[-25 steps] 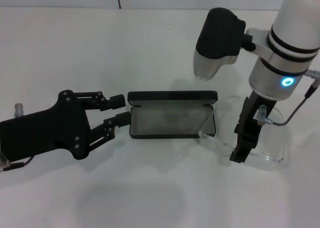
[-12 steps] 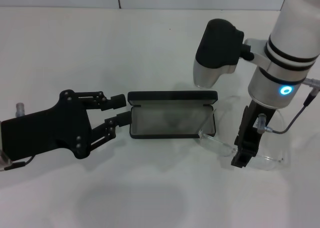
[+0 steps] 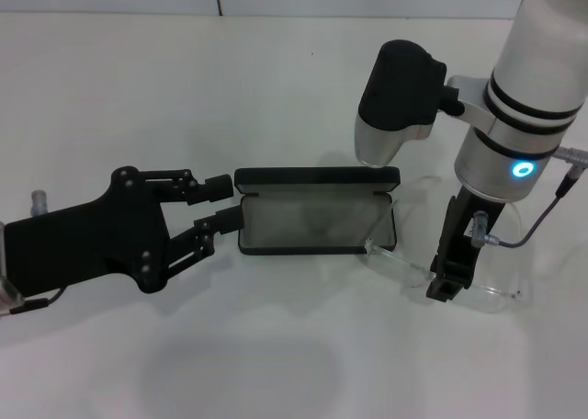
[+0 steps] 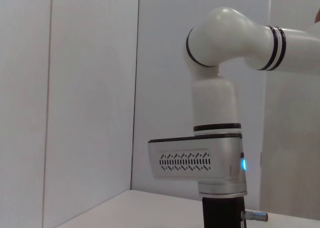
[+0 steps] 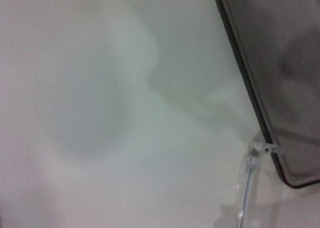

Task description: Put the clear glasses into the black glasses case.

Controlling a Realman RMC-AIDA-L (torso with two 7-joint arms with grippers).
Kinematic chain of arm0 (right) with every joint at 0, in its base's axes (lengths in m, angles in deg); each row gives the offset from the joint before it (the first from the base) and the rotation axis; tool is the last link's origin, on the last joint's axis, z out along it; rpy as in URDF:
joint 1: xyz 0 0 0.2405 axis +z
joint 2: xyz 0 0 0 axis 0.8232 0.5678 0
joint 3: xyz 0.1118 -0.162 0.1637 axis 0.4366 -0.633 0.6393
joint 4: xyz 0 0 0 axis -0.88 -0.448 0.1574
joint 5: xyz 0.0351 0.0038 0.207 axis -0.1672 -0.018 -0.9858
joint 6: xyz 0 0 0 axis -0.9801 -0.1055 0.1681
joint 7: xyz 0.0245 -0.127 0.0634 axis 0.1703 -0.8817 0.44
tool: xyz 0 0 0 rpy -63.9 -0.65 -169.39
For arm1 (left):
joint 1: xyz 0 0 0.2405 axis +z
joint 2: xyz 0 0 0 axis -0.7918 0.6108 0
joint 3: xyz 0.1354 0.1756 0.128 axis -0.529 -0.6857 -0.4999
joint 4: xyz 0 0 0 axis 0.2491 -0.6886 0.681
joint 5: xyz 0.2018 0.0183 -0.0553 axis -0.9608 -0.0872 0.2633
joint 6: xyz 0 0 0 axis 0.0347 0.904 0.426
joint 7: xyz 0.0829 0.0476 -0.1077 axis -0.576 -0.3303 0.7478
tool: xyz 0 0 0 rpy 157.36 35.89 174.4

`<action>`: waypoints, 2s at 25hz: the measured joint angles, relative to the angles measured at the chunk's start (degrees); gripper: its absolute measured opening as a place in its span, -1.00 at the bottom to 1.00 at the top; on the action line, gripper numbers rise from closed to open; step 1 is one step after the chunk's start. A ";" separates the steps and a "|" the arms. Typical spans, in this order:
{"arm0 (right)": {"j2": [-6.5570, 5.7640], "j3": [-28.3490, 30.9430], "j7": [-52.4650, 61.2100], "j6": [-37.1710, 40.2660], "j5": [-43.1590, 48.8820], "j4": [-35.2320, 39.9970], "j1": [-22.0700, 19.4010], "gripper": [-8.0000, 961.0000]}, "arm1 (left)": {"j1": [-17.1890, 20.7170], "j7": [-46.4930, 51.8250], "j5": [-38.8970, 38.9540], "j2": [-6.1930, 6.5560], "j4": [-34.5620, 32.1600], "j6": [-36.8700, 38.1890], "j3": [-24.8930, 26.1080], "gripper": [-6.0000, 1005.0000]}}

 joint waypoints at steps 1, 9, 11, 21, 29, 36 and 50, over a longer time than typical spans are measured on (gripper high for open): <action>0.00 0.00 -0.02 -0.15 -0.05 -0.01 -0.04 -0.29 | -0.02 0.00 0.00 0.00 0.07 0.00 0.00 -0.43; 0.00 -0.97 -0.06 -0.64 -0.59 -0.04 -0.27 -0.35 | -0.03 -0.13 0.00 0.00 0.13 0.01 0.00 -0.43; 0.00 -1.56 -0.07 -0.82 -0.59 -0.03 -0.30 -0.39 | -0.02 -0.51 0.00 -0.01 0.13 0.01 0.00 -0.43; 0.00 -2.09 -0.25 -1.14 -0.12 0.48 -0.34 -0.66 | 0.07 -0.69 0.00 -0.09 0.18 0.03 0.02 -0.44; -0.14 -1.10 -0.11 -0.20 0.09 1.71 -0.80 -0.74 | 0.23 -0.70 0.00 -0.09 0.18 0.03 0.32 -0.44; -0.12 2.61 0.33 3.73 3.47 9.44 -4.04 -0.75 | 0.20 -0.70 0.16 -0.09 0.18 0.03 0.36 -0.44; -0.50 16.31 -2.37 7.40 4.47 28.50 -16.67 -0.75 | -0.02 -0.47 2.10 -0.09 0.18 0.08 0.35 -0.45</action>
